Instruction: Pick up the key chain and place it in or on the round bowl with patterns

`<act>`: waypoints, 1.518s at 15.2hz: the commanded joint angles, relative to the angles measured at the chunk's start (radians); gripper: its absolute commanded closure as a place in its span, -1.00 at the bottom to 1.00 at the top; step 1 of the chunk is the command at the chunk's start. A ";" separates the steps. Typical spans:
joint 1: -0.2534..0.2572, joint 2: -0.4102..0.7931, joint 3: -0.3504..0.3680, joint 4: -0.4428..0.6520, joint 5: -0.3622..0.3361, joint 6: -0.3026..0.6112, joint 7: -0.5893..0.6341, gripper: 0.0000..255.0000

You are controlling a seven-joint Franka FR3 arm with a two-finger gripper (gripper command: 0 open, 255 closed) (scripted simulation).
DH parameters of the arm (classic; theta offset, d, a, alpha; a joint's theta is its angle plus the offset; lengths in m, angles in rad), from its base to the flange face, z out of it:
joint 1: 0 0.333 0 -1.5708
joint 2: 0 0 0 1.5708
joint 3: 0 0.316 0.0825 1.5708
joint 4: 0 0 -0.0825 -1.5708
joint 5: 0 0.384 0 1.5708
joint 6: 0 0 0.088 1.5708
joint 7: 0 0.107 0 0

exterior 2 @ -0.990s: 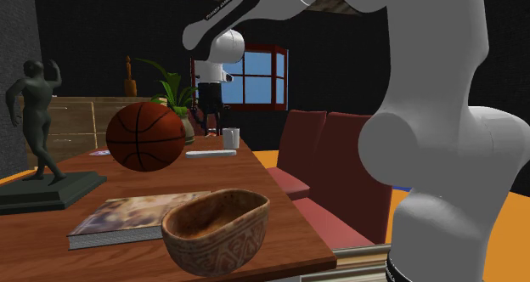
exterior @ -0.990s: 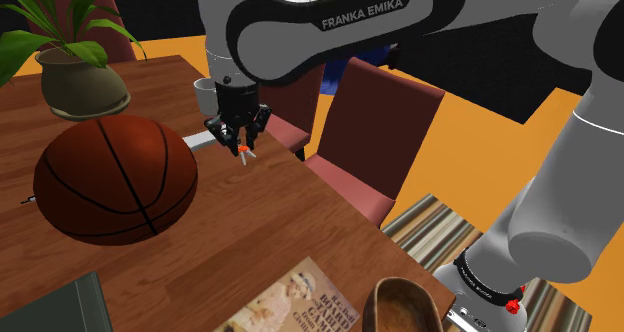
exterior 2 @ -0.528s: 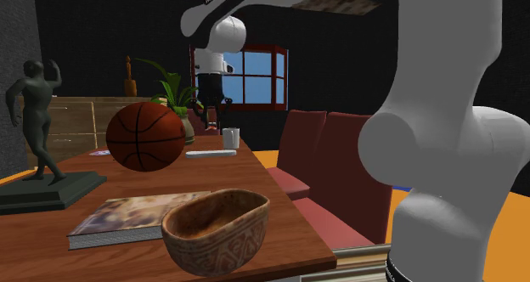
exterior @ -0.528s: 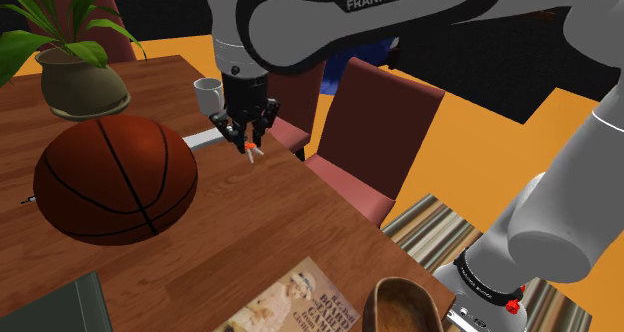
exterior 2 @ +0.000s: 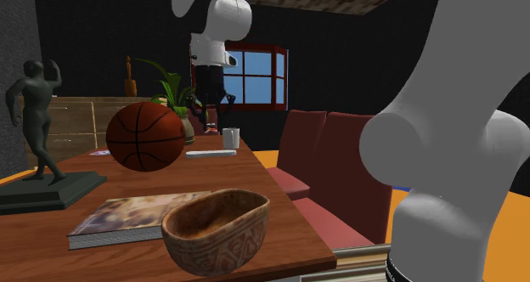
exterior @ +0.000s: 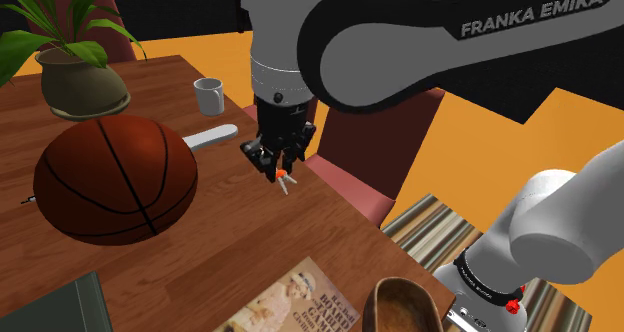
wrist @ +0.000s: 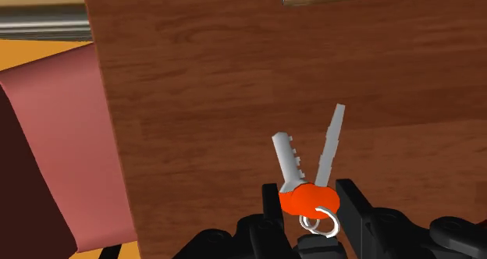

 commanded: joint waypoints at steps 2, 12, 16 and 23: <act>0.034 -0.116 -0.005 -0.099 0.066 -0.003 -0.009 1.00; 0.207 -0.462 -0.005 -0.325 0.239 -0.103 0.047 1.00; 0.287 -0.586 0.007 -0.383 0.296 -0.165 0.099 1.00; 0.431 -0.771 0.051 -0.437 0.394 -0.286 0.226 1.00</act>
